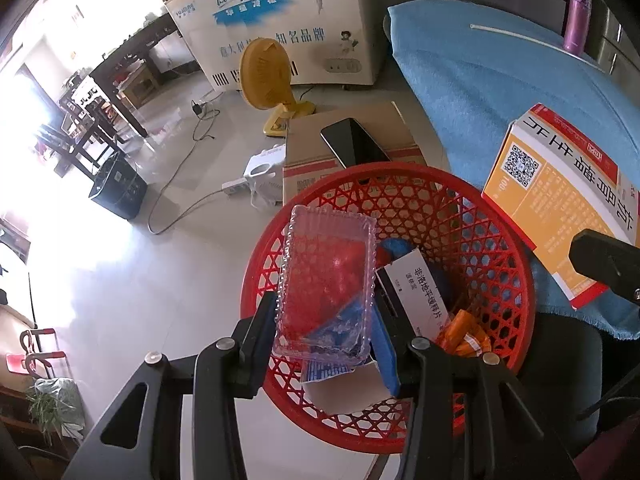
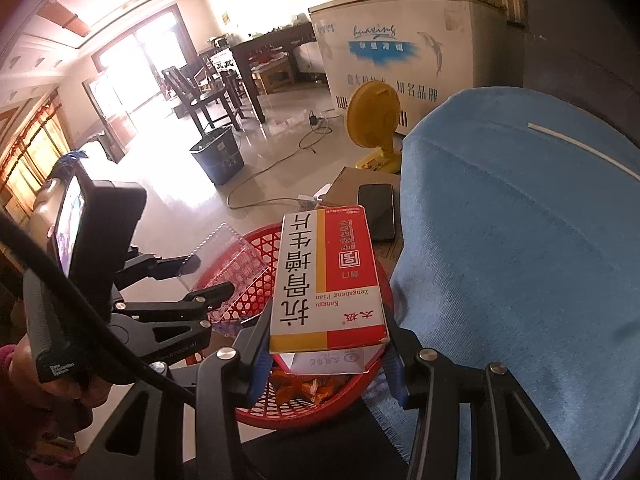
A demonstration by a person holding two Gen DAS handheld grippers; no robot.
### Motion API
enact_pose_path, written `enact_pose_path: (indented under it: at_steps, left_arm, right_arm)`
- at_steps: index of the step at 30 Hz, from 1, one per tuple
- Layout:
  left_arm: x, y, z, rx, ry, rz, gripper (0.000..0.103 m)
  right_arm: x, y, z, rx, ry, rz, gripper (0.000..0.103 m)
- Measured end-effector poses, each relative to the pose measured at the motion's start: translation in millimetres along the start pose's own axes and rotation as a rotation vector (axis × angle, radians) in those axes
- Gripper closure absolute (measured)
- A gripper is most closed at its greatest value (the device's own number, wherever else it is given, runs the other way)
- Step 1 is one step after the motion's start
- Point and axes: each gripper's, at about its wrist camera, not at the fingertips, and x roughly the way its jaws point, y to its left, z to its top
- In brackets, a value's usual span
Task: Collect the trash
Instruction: 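Open the right gripper to drop the orange box while the left releases the tray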
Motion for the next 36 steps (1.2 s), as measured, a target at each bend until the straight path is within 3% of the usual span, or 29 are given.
enact_pose_path:
  at_steps: [22, 36]
  left_arm:
    - [17.8, 1.2, -3.7, -0.008, 0.063, 0.012, 0.055]
    - [19.5, 1.0, -3.9, -0.01, 0.068, 0.014, 0.054]
  right_arm:
    - [22.4, -8.4, 8.0, -0.006, 0.034, 0.017, 0.052]
    - [17.1, 0.2, 6.3, -0.052, 0.004, 0.054, 0.051]
